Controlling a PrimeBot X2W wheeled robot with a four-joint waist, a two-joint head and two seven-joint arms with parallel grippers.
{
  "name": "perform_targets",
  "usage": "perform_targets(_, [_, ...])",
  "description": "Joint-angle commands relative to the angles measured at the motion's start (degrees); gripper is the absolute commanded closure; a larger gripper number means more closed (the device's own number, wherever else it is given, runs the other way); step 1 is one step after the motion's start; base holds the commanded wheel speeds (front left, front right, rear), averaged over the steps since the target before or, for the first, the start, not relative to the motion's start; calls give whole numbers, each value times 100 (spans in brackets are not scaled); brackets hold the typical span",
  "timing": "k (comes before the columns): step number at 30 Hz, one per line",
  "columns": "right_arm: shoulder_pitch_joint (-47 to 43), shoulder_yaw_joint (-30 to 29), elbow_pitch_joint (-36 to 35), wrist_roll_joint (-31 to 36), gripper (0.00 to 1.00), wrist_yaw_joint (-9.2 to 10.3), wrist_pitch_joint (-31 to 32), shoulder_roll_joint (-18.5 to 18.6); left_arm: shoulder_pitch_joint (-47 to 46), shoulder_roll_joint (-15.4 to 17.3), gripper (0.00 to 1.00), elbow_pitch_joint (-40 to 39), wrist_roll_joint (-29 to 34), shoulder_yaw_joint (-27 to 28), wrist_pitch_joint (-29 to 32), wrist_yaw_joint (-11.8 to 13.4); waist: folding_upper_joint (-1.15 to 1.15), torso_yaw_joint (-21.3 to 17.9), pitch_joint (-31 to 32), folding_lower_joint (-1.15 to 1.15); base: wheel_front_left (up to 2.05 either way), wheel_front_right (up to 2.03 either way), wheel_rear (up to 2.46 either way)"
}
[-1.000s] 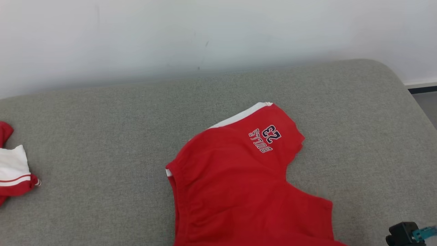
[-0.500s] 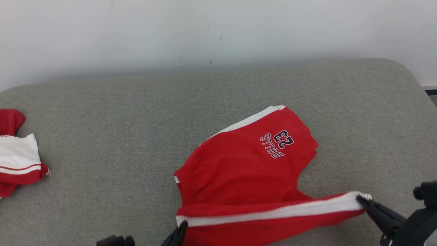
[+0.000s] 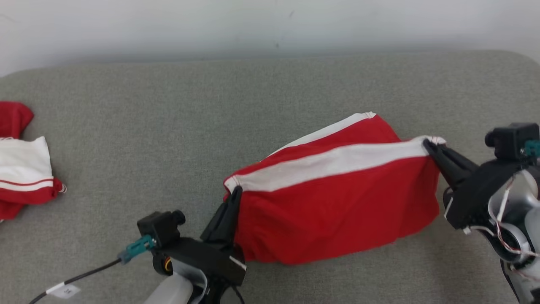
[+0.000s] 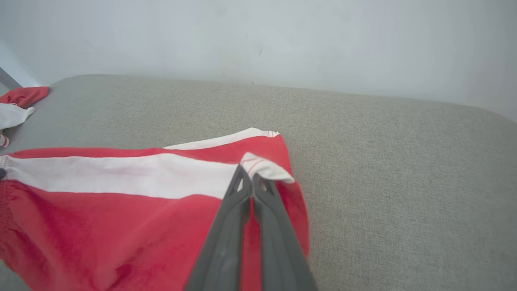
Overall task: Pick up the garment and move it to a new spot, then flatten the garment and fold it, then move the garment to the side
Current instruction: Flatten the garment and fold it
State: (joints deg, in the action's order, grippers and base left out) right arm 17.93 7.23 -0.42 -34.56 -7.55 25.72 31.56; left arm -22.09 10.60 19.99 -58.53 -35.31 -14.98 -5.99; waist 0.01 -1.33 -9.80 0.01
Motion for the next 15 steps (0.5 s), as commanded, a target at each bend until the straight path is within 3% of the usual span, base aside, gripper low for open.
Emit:
perform_targets(1, [205,100,152,56,100,11,-83,-2,-131,-86,100,75,150,112,-25,-9,-1,144,-205,-1,0,0,0])
perform_targets(7, [1137,568,1006,179,100,11,-461,-9,-521,-479,100,444,518,416,-24,-71,-1,294,-554,-1,0,0,0])
perform_targets(15, [2116,996,2199,296,100,11,-1068,-15,-829,-718,100,747,771,716,-25,-134,-1,478,-917,-1,0,0,0])
